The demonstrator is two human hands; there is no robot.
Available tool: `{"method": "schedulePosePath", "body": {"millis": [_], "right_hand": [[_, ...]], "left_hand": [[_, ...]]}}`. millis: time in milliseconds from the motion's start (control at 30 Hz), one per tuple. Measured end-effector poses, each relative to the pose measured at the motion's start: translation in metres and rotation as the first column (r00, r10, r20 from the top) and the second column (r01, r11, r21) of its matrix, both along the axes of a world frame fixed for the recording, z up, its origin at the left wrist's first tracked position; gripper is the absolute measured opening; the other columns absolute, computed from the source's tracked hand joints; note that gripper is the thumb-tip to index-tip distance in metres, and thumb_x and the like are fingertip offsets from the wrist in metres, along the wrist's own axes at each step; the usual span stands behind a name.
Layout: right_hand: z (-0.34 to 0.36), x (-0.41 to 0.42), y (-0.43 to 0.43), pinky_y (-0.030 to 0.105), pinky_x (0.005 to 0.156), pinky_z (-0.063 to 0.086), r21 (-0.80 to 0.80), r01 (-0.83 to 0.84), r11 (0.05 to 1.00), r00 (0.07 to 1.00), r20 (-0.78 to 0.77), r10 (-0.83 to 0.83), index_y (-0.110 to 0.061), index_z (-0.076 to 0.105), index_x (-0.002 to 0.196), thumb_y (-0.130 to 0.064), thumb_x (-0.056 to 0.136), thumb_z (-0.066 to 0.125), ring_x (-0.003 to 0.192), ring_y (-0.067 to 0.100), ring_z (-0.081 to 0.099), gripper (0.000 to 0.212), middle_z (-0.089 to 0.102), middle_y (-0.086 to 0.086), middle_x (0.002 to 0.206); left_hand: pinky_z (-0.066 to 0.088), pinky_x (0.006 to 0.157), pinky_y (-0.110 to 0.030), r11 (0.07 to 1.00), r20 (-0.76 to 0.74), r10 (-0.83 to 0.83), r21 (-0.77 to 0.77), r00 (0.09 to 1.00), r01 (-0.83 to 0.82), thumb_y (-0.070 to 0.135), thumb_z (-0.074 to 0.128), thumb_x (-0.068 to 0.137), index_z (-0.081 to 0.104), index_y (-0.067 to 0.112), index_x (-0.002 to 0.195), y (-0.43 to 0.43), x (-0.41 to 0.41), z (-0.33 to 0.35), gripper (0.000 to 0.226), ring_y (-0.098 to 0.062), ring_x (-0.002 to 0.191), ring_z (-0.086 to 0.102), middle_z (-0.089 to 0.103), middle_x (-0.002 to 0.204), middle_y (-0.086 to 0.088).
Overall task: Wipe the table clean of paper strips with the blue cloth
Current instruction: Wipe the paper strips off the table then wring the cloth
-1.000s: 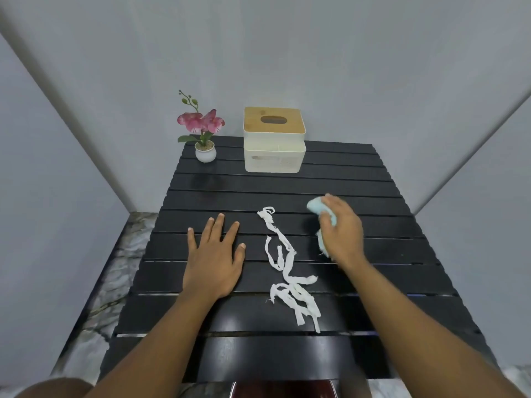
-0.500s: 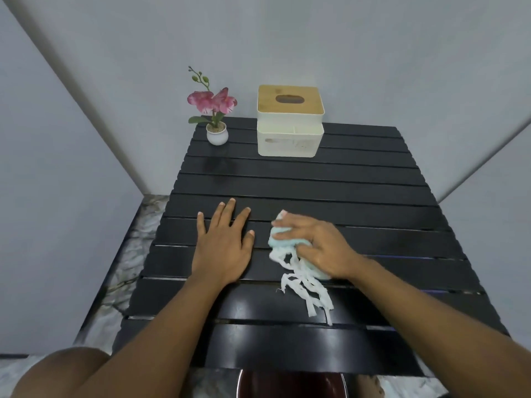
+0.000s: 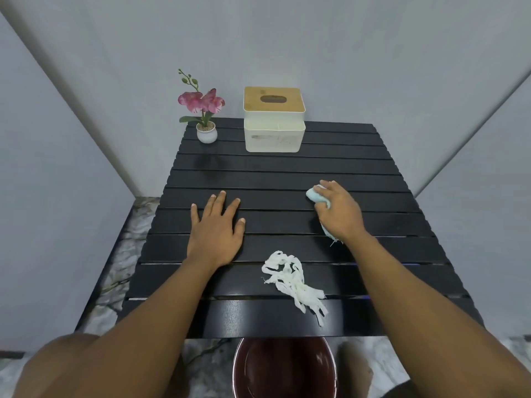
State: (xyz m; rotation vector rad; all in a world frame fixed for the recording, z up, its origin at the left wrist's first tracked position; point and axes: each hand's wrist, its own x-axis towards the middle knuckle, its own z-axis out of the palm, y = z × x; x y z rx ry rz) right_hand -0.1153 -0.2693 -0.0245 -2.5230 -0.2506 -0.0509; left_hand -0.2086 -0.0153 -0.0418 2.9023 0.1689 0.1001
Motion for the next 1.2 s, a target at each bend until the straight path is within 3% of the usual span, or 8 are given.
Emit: {"method": "schedulePosePath", "body": {"millis": [200, 333, 533, 700, 867, 1033, 1133, 1200], "right_hand": [[-0.001, -0.062, 0.020, 0.024, 0.111, 0.026, -0.023, -0.370, 0.929, 0.929, -0.028, 0.369, -0.032, 0.060, 0.127, -0.012, 0.077, 0.046, 0.138, 0.005, 0.031, 0.055, 0.045, -0.019, 0.143], [-0.004, -0.124, 0.030, 0.011, 0.109, 0.017, 0.074, -0.442, 0.894, 0.894, -0.044, 0.446, -0.031, 0.062, 0.124, -0.015, 0.076, 0.043, 0.137, -0.007, 0.024, 0.055, 0.044, -0.025, 0.140], [0.016, -0.131, 0.008, 0.019, 0.111, 0.027, 0.306, -0.074, 0.949, 0.997, 0.043, 0.064, -0.014, 0.068, 0.116, 0.008, 0.077, 0.054, 0.127, 0.005, 0.045, 0.048, 0.057, -0.010, 0.130], [0.016, -0.131, -0.059, 0.030, 0.106, 0.032, -0.067, 0.152, 0.986, 0.987, 0.053, -0.149, -0.018, 0.060, 0.127, -0.003, 0.084, 0.052, 0.135, 0.014, 0.038, 0.046, 0.050, -0.003, 0.142], [0.003, -0.160, -0.017, 0.032, 0.112, 0.026, -0.093, 0.230, 0.969, 0.973, 0.055, -0.226, -0.015, 0.054, 0.133, -0.009, 0.086, 0.049, 0.142, 0.018, 0.027, 0.048, 0.041, -0.002, 0.149], [-0.008, -0.195, 0.037, 0.019, 0.111, 0.021, 0.139, 0.082, 0.987, 0.994, 0.064, -0.091, -0.016, 0.060, 0.127, -0.004, 0.083, 0.048, 0.140, 0.010, 0.030, 0.047, 0.047, -0.008, 0.143], [-0.003, -0.182, 0.034, 0.027, 0.111, 0.031, 0.421, 0.187, 0.888, 0.974, 0.037, -0.223, -0.009, 0.066, 0.118, 0.005, 0.080, 0.050, 0.127, 0.014, 0.049, 0.044, 0.059, -0.002, 0.131], [0.002, -0.157, 0.024, 0.033, 0.111, 0.034, 0.454, 0.260, 0.852, 0.949, 0.044, -0.313, -0.007, 0.066, 0.117, 0.005, 0.081, 0.049, 0.123, 0.018, 0.052, 0.042, 0.061, 0.002, 0.129]], "left_hand": [[-0.002, 0.117, -0.054, 1.000, 0.000, -0.004, 0.012, 1.000, 0.004, 0.046, 0.027, 0.097, 0.026, 0.027, 0.148, 0.000, 0.001, -0.002, 0.055, -0.023, 0.147, 0.008, 0.016, 0.160, -0.006], [-0.003, 0.116, -0.054, 1.000, -0.018, 0.000, 0.021, 1.000, 0.001, 0.047, 0.025, 0.097, 0.025, 0.027, 0.148, 0.000, 0.002, -0.003, 0.055, -0.023, 0.147, 0.008, 0.015, 0.160, -0.006], [-0.005, 0.118, -0.047, 0.985, -0.204, -0.167, -0.079, 0.965, 0.154, 0.048, 0.024, 0.100, 0.012, 0.026, 0.152, 0.011, -0.007, 0.012, 0.058, -0.025, 0.147, -0.006, -0.003, 0.161, -0.007], [-0.004, 0.119, -0.044, 0.963, -0.149, -0.266, -0.007, 0.952, 0.268, 0.055, 0.016, 0.097, 0.010, 0.030, 0.152, 0.005, -0.075, 0.007, 0.061, -0.019, 0.148, -0.006, -0.005, 0.161, 0.002], [-0.002, 0.120, -0.042, 0.986, -0.048, -0.169, 0.006, 0.984, 0.169, 0.053, 0.003, 0.092, 0.018, 0.029, 0.151, -0.011, -0.103, 0.003, 0.066, -0.018, 0.148, 0.001, 0.006, 0.161, 0.003], [0.001, 0.120, -0.042, 0.986, -0.016, -0.168, -0.017, 0.986, 0.167, 0.055, 0.008, 0.092, 0.025, 0.029, 0.150, -0.010, -0.101, 0.003, 0.065, -0.017, 0.148, 0.006, 0.013, 0.160, 0.003], [0.001, 0.120, -0.042, 0.986, -0.016, -0.167, -0.014, 0.986, 0.167, 0.053, 0.013, 0.095, 0.025, 0.030, 0.150, -0.009, -0.101, 0.002, 0.061, -0.017, 0.148, 0.006, 0.013, 0.160, 0.003], [0.001, 0.120, -0.042, 0.987, -0.013, -0.162, -0.011, 0.987, 0.162, 0.052, 0.014, 0.096, 0.025, 0.030, 0.150, -0.009, -0.100, 0.001, 0.059, -0.016, 0.148, 0.006, 0.013, 0.161, 0.004]]}}
